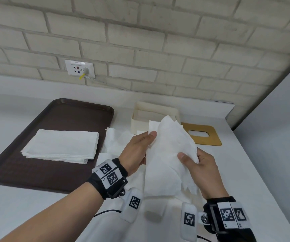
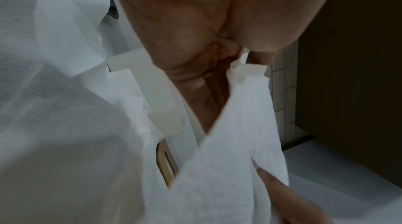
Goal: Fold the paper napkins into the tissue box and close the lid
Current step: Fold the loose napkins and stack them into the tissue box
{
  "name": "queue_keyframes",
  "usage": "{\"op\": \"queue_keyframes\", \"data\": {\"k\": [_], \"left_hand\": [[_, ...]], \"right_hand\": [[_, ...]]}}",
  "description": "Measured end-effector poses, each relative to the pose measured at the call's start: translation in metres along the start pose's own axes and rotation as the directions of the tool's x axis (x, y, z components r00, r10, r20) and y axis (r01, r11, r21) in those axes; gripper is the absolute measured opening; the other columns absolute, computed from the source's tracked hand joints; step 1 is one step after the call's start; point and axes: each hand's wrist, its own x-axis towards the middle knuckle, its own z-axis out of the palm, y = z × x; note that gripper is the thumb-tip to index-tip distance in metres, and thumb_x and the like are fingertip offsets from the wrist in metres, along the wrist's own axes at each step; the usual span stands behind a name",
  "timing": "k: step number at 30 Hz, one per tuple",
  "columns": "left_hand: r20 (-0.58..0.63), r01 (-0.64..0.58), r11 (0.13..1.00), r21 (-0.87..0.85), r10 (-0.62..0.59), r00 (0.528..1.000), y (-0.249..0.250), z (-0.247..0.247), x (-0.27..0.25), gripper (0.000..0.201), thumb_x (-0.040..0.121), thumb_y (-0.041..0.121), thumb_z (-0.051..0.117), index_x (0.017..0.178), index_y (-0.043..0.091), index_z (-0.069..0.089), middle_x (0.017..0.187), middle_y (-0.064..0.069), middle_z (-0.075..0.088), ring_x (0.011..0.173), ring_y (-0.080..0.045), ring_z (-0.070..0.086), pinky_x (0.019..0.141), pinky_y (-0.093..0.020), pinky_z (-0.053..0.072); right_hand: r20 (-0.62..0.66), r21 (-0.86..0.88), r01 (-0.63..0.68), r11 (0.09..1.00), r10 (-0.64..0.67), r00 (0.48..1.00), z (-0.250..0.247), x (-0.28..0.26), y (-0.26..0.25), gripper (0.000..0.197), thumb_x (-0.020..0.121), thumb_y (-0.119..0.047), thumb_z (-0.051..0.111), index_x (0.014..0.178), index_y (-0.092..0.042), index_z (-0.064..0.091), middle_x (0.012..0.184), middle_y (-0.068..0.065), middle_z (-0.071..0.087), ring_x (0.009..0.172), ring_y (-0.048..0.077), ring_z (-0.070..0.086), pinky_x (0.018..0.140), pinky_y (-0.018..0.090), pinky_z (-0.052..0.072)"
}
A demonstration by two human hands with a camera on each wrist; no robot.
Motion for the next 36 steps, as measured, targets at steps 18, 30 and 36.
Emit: {"op": "queue_keyframes", "data": {"k": [18,30,36], "left_hand": [[-0.089,-0.133,0.990,-0.038,0.129,0.988,-0.008,-0.003,0.012,0.063,0.090,0.063,0.057,0.106,0.003,0.062,0.090,-0.013,0.052,0.077,-0.034,0.041,0.066,-0.045,0.025],[-0.129,-0.105,0.988,-0.116,0.090,0.988,-0.010,0.015,0.009,0.043,0.100,0.053,0.050,0.123,0.024,0.072,0.129,-0.005,0.073,0.125,-0.030,0.066,0.114,-0.065,0.040],[-0.144,-0.093,0.988,-0.122,0.075,0.987,-0.011,0.016,0.006,0.050,0.100,0.065,0.048,0.125,0.029,0.071,0.133,-0.002,0.071,0.126,-0.026,0.066,0.110,-0.061,0.046]], "right_hand": [[-0.176,0.438,0.035,0.898,0.048,0.983,-0.014,-0.018,-0.012,0.020,0.088,-0.021,0.076,0.106,-0.014,0.077,0.103,0.003,0.080,0.097,0.024,0.076,0.087,0.042,0.057],[-0.191,0.317,-0.030,0.948,0.095,0.977,0.045,-0.013,0.005,0.009,0.087,-0.022,0.081,0.095,-0.023,0.079,0.092,-0.012,0.080,0.087,0.006,0.076,0.090,0.039,0.061],[-0.195,0.222,-0.027,0.975,0.072,0.978,0.051,-0.014,0.007,0.007,0.085,-0.025,0.083,0.090,-0.026,0.078,0.089,-0.016,0.079,0.087,0.005,0.075,0.090,0.042,0.061]]}}
